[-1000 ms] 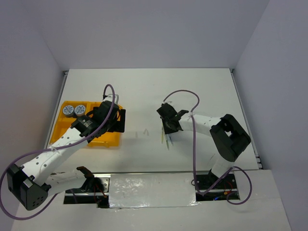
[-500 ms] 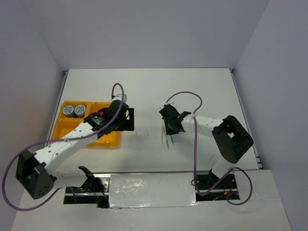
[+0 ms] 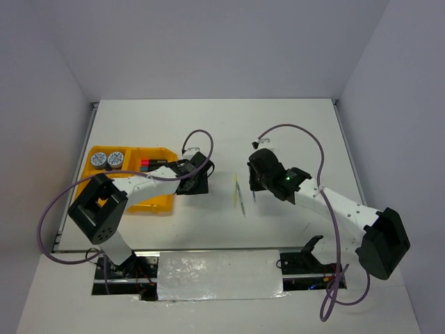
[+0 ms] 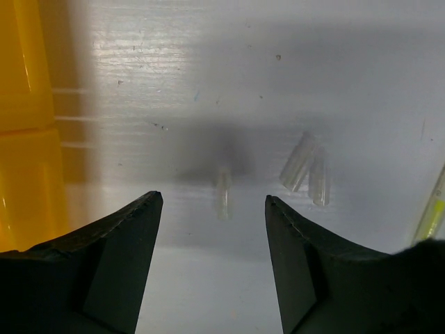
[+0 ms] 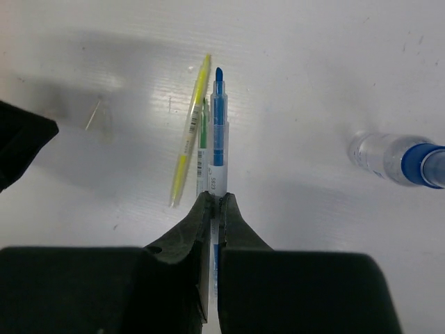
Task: Sort the stationery into containers
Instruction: Close the pen cap on the pen.
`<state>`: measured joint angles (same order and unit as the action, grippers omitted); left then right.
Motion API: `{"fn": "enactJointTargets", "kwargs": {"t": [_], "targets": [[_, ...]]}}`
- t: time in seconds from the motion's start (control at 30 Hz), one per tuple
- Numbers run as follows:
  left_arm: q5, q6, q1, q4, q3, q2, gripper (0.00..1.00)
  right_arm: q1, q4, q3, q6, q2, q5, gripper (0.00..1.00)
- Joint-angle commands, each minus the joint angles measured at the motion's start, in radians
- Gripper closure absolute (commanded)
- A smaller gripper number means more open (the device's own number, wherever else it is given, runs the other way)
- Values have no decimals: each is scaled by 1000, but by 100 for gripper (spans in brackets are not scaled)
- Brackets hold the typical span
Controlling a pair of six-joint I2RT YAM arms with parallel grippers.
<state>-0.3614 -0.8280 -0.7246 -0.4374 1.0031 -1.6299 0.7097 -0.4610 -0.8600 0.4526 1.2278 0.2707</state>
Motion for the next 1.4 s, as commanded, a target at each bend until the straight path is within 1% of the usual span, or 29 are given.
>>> {"fn": "enactJointTargets", "kwargs": {"t": [0.0, 0.03, 0.07, 0.27, 0.43, 0.5, 0.57, 0.6, 0.67, 0.7, 0.77, 0.8, 0.87, 0.97, 1.03, 1.1, 1.13, 1.17, 1.2, 1.23, 1.27, 1.3, 1.33, 1.37], "targets": [[-63, -46, -4, 37, 28, -22, 27, 25, -42, 9, 8, -34, 16, 100], [-67, -45, -4, 39, 28, -28, 32, 27, -47, 7, 8, -39, 18, 100], [-67, -43, -4, 34, 29, -41, 33, 36, -50, 4, 8, -40, 21, 100], [-91, -48, -4, 25, 26, -71, 36, 51, -53, -8, 9, -34, 22, 100], [-79, -45, -4, 37, 23, -99, 42, 65, -56, -17, 9, -25, 27, 100], [-80, -45, -4, 40, 25, -110, 48, 73, -57, -22, 8, -24, 30, 100], [-80, -46, -4, 40, 26, -120, 50, 79, -68, -28, 8, -21, 35, 100], [-77, -46, -6, 43, 22, -122, 58, 82, -71, -31, 8, -22, 42, 100], [-74, -51, -4, 43, 11, -117, 64, 88, -77, -34, 8, -28, 44, 100], [-70, -52, -4, 48, 5, -111, 71, 88, -77, -34, 6, -31, 41, 100], [-57, -56, -4, 63, -12, -96, 79, 88, -67, -31, 0, -45, 25, 100], [-42, -56, -6, 71, -30, -88, 84, 89, -59, -28, -3, -51, -5, 100], [-34, -60, -4, 77, -52, -70, 86, 88, -39, -22, -9, -57, -27, 100], [-31, -62, -4, 78, -67, -41, 98, 89, -33, -24, -12, -59, -45, 100], [-37, -62, -4, 69, -70, -13, 100, 88, -25, -24, -14, -56, -66, 100], [-37, -48, -4, 78, -66, 19, 100, 88, 16, -10, -32, -62, -106, 100], [-27, -39, -4, 95, -67, 75, 100, 88, 53, 5, -46, -83, -193, 100], [-18, -27, -4, 121, -75, 112, 100, 88, 152, 51, -69, -102, -249, 100], [16, -1, -4, 191, -83, 198, 100, 88, 206, 80, -75, -147, -307, 100], [36, 15, -4, 242, -93, 246, 100, 88, 269, 110, -77, -175, -359, 100], [59, 44, -4, 297, -124, 298, 100, 89, 404, 181, -60, -204, -451, 100], [90, 49, -6, 425, -145, 405, 100, 91, 468, 221, -37, -235, -479, 100], [126, 59, -3, 521, -174, 456, 100, 89, 551, 258, -7, -290, -497, 100], [200, 72, -2, 602, -232, 505, 100, 93, 678, 330, 53, -318, -499, 100]]}}
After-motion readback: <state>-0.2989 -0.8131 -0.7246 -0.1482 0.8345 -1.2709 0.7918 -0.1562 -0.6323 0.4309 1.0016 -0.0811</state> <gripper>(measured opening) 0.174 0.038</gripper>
